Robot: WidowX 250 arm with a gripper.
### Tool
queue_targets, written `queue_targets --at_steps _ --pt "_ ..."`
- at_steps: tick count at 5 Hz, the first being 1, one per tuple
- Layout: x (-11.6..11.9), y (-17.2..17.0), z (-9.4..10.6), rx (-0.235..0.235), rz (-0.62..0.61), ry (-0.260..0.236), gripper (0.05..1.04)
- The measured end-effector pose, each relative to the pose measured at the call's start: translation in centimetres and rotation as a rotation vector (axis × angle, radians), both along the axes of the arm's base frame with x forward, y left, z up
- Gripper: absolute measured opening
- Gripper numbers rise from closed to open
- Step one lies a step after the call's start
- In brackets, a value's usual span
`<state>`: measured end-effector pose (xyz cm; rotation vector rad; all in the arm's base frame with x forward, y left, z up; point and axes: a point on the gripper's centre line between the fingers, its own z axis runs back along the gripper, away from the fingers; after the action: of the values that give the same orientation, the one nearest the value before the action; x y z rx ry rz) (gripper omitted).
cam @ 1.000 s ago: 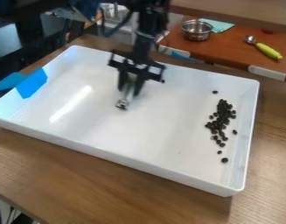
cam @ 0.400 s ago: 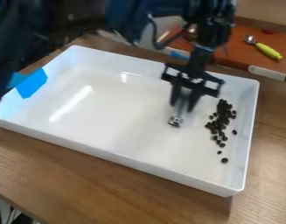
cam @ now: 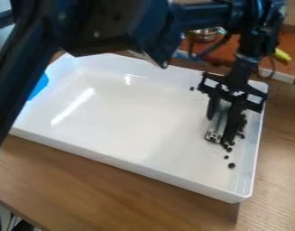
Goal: Sweep into pile
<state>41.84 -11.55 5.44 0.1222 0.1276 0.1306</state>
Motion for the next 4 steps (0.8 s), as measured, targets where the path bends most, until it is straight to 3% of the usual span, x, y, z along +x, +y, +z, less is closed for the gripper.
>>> queue_targets --at_steps 1,2,3,4 --pt "-1.2 0.8 0.7 -0.028 -0.023 0.006 0.381" --pt "-2.0 4.7 4.4 -0.065 -0.002 -0.038 0.381" --pt "-3.1 10.9 6.9 -0.067 0.048 -0.054 0.381" --pt "-4.3 15.1 6.0 -0.028 0.038 -0.013 0.381"
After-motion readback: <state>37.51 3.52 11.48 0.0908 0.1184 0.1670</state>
